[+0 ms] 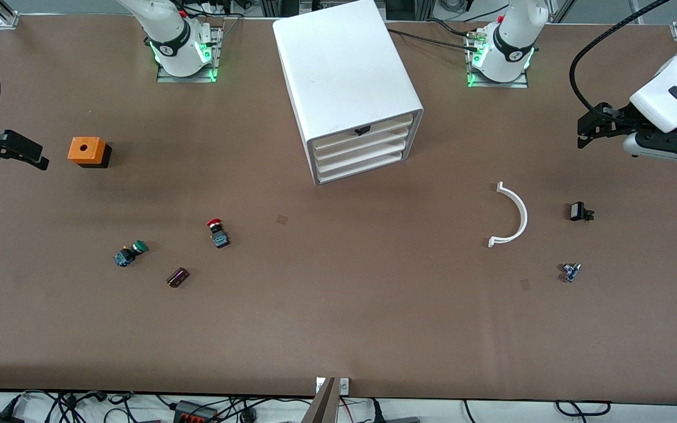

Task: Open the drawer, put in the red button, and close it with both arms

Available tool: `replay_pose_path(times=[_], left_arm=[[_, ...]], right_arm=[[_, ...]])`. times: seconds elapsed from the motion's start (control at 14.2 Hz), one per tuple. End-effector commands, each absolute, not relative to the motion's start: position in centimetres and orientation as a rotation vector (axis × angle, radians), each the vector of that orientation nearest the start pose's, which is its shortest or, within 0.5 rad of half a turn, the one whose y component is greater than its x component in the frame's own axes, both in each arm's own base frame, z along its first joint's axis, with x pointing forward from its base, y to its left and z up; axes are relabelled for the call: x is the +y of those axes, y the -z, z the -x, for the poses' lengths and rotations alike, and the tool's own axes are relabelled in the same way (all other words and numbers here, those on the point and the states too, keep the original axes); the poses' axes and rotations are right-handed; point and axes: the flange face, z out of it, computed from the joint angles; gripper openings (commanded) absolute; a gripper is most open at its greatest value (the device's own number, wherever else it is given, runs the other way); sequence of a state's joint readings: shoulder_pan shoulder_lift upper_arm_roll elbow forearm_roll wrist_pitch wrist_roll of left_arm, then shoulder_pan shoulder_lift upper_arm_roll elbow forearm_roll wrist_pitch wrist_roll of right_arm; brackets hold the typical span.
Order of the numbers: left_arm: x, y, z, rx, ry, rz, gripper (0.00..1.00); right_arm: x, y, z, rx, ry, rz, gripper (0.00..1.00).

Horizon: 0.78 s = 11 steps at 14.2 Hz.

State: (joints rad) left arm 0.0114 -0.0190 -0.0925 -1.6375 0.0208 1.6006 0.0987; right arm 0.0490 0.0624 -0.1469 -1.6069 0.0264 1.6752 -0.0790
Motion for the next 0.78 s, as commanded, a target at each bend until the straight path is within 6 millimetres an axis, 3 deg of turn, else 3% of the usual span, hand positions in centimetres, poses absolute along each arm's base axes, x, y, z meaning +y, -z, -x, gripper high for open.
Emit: replay_pose_path(times=[0.0,0.49,0.71], left_arm=[[-4.3,-61.2,-54.9,0.277,-0.034,3.097,1.0],[-4.5,-61.1,-54.6,0.281,-0.069,3.096,1.0],[-4.1,-60.8,-54.3,0.271,-0.122,3.098,1.0]], right_arm=[[-5.5,-58.4,-57.2,-0.028,0.02,3.129,1.0],[-4.6,-58.1,-57.5,-0.063,0.007,3.162,1.0],[-3.4,-56.0,-58.6,-0.092,-0.046,3.151,1.0]])
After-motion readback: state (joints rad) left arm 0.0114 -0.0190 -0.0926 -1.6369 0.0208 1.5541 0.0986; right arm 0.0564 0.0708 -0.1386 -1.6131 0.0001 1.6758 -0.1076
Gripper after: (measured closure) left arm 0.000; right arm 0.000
